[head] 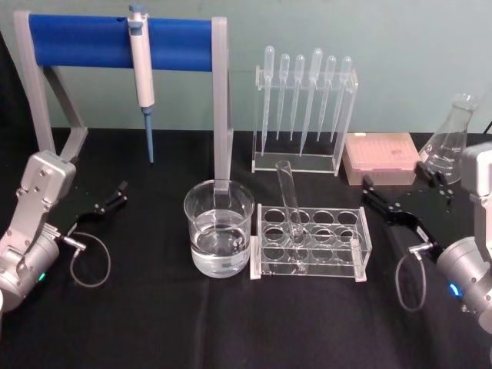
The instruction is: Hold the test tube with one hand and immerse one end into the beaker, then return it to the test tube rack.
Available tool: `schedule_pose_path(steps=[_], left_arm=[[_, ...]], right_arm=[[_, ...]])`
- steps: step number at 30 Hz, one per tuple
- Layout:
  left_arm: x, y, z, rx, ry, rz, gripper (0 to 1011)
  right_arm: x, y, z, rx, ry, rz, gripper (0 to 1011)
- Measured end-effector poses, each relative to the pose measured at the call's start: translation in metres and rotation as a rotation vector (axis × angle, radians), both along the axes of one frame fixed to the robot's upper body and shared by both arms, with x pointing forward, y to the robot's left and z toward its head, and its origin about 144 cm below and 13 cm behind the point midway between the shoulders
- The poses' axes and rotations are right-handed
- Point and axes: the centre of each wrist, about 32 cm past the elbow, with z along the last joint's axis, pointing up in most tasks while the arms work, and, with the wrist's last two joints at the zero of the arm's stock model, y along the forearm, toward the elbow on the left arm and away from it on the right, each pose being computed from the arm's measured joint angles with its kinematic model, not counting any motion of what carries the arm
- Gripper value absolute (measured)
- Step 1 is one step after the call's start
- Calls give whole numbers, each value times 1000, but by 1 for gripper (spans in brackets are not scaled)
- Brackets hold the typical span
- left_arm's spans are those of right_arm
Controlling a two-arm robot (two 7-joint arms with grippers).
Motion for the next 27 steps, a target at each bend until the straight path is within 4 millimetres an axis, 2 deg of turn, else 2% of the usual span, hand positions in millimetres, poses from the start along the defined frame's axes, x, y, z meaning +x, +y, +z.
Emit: schedule_pose_path(steps=[5,16,27], left_arm=[[0,0,0,0,0,0,1000],[0,0,0,0,0,0,1000],[0,0,0,0,0,0,1000]], right_arm=[[1,-3,-15,-58,-20,-93,1003],[2,-16,-46,-90,23,-135,1003],[3,-16,-48,-108,38,-129,1003]])
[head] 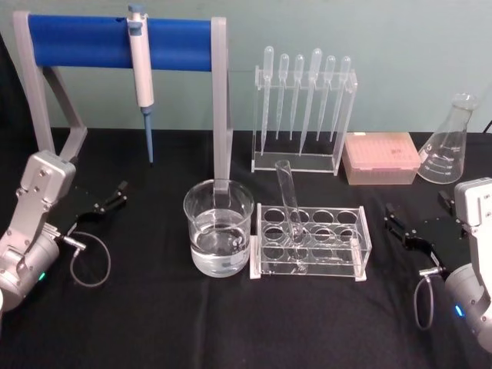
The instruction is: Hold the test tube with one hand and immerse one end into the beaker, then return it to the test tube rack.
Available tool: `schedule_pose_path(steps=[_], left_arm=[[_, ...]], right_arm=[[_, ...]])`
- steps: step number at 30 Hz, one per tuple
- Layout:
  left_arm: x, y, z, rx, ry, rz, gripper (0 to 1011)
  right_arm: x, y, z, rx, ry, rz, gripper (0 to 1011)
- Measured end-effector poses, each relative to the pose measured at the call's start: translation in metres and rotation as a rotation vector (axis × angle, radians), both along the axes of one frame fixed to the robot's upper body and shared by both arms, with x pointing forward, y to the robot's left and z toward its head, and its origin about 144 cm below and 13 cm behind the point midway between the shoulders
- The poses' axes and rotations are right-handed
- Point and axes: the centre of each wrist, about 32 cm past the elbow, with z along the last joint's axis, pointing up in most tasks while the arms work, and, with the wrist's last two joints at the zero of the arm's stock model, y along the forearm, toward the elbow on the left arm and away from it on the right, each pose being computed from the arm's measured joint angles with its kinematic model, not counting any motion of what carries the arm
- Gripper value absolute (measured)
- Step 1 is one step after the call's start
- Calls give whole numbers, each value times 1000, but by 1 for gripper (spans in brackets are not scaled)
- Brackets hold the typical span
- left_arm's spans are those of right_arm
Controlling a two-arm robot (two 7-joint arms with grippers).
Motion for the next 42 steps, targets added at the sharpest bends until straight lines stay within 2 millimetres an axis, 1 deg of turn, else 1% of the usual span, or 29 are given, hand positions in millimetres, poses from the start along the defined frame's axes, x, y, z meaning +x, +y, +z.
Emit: schedule_pose_path(steps=[42], left_arm=[[0,0,0,0,0,0,1000]], right_arm=[[0,0,0,7,-4,-1,1003]])
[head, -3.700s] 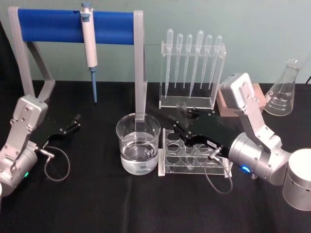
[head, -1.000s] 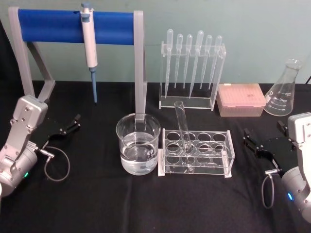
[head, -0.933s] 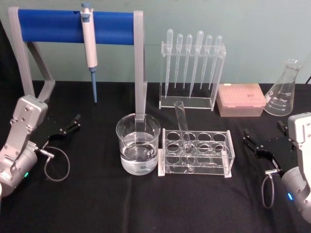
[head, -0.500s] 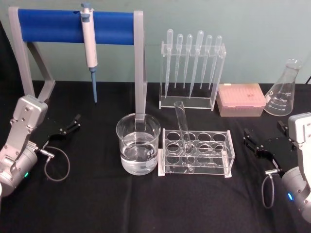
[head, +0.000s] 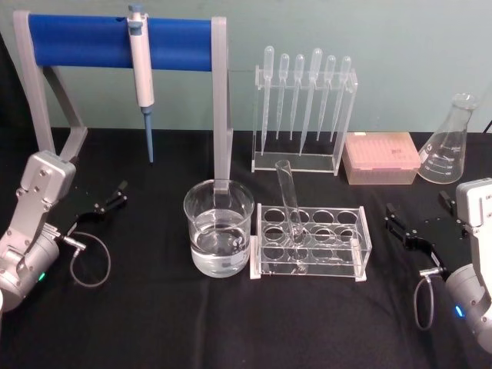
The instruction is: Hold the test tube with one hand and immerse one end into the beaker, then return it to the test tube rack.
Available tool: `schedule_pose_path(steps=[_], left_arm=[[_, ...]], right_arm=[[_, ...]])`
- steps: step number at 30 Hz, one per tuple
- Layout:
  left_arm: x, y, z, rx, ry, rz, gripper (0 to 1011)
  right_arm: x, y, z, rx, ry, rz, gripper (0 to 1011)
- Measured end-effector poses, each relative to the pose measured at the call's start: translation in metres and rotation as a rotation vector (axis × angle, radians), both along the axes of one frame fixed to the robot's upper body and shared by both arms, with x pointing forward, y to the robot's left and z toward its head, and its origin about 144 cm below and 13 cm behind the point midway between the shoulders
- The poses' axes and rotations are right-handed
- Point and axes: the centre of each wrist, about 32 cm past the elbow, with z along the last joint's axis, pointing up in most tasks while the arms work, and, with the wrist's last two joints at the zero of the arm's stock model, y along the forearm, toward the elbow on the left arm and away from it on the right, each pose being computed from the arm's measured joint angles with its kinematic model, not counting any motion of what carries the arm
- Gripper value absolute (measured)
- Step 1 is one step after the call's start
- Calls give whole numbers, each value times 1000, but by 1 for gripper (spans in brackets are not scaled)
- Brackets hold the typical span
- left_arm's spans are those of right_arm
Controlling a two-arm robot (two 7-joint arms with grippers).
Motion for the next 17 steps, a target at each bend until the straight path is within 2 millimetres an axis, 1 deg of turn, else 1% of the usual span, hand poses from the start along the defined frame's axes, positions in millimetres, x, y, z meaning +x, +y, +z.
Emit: schedule_pose_path(steps=[17], left_arm=[[0,0,0,0,0,0,1000]], right_arm=[[0,0,0,0,0,0,1003]])
